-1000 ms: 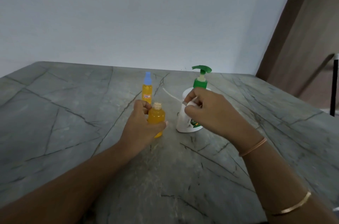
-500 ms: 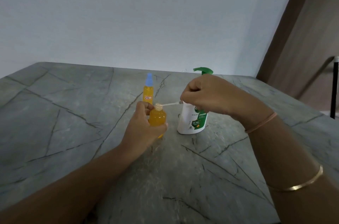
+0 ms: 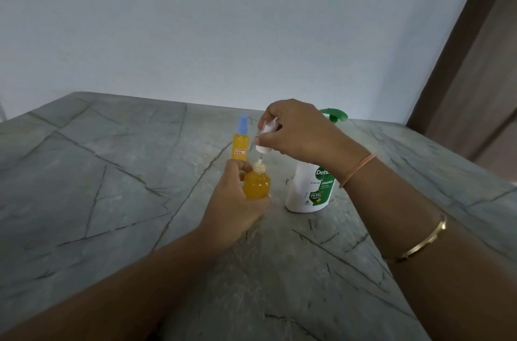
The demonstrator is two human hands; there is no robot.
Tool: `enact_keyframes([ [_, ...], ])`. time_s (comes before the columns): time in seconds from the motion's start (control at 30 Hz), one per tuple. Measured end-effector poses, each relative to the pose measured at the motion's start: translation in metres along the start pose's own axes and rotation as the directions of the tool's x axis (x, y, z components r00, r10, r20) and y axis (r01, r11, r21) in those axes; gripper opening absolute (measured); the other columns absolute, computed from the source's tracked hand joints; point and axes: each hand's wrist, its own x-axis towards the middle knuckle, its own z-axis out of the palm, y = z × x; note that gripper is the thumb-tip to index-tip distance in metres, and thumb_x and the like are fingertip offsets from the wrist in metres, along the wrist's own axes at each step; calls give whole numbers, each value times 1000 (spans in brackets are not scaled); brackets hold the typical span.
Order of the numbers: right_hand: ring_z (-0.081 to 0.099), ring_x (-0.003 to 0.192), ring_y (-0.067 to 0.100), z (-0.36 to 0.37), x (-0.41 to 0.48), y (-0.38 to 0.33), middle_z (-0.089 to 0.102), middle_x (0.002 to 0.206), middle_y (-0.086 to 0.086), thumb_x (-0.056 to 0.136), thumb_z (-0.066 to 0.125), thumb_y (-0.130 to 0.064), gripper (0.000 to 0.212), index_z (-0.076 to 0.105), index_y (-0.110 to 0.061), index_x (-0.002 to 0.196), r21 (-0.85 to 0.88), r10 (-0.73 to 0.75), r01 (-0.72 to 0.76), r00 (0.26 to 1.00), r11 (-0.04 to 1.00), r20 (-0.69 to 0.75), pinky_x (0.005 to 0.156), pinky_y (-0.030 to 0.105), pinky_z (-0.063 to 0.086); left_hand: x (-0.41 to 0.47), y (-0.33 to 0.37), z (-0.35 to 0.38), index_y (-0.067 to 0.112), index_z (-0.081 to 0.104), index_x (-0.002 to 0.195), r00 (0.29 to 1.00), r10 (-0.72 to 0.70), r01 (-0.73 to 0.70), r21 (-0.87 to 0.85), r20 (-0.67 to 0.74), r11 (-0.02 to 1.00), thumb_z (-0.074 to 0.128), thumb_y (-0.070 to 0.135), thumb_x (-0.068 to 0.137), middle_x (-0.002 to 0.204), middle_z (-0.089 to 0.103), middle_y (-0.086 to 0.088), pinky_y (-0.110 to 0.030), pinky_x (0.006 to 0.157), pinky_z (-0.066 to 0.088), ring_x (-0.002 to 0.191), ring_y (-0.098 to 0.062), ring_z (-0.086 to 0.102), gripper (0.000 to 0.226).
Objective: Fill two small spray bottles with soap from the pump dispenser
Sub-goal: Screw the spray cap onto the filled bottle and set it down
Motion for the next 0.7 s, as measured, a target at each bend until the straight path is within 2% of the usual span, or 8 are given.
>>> enact_keyframes([
  [0.1,60,88,16,-4,1,3,60,98,0,83,68,-26,31,62,-11,110,3,49,-49,998,999,51,79,29,52,1,-2,0,35,28,107,1000,5,-5,-9,7,1000,73,24,76,100,41,15,-9,57,35,77,0,45,55],
  [0.2,62,87,18,-3,2,2,63,102,3,82,70,-27,32,63,-12,109,53,57,-61,996,997,71,75,30,53,2,-2,0,35,28,107,1000,-6,6,-6,8,1000,72,25,76,98,39,17,-9,58,35,76,0,44,55],
  [0.3,63,87,19,-1,1,3,65,103,5,82,70,-27,33,63,-11,111,16,62,-63,995,998,78,81,32,53,2,-2,0,35,28,106,1000,-10,10,-1,4,1000,72,25,76,98,39,17,-9,57,33,75,0,44,55],
  [0.47,64,91,22,3,0,2,66,105,6,82,70,-27,35,65,-10,113,56,53,-59,992,997,111,86,39,53,3,-4,0,34,29,107,1000,11,-11,-6,5,1000,73,24,75,100,42,15,-10,60,35,78,-1,46,55],
  [0.57,67,86,24,8,1,5,68,100,10,84,69,-24,33,64,-7,112,85,58,-72,985,994,160,84,40,55,4,-5,1,35,28,106,1000,14,-14,-9,6,1000,73,24,75,98,43,16,-9,60,34,78,0,46,55],
  [0.7,63,87,20,11,2,7,66,104,8,86,66,-27,35,64,-9,115,46,42,-50,984,998,175,85,37,53,4,-5,1,35,29,106,1000,21,-21,-20,10,1000,73,25,75,100,43,15,-11,61,36,81,-2,47,56],
])
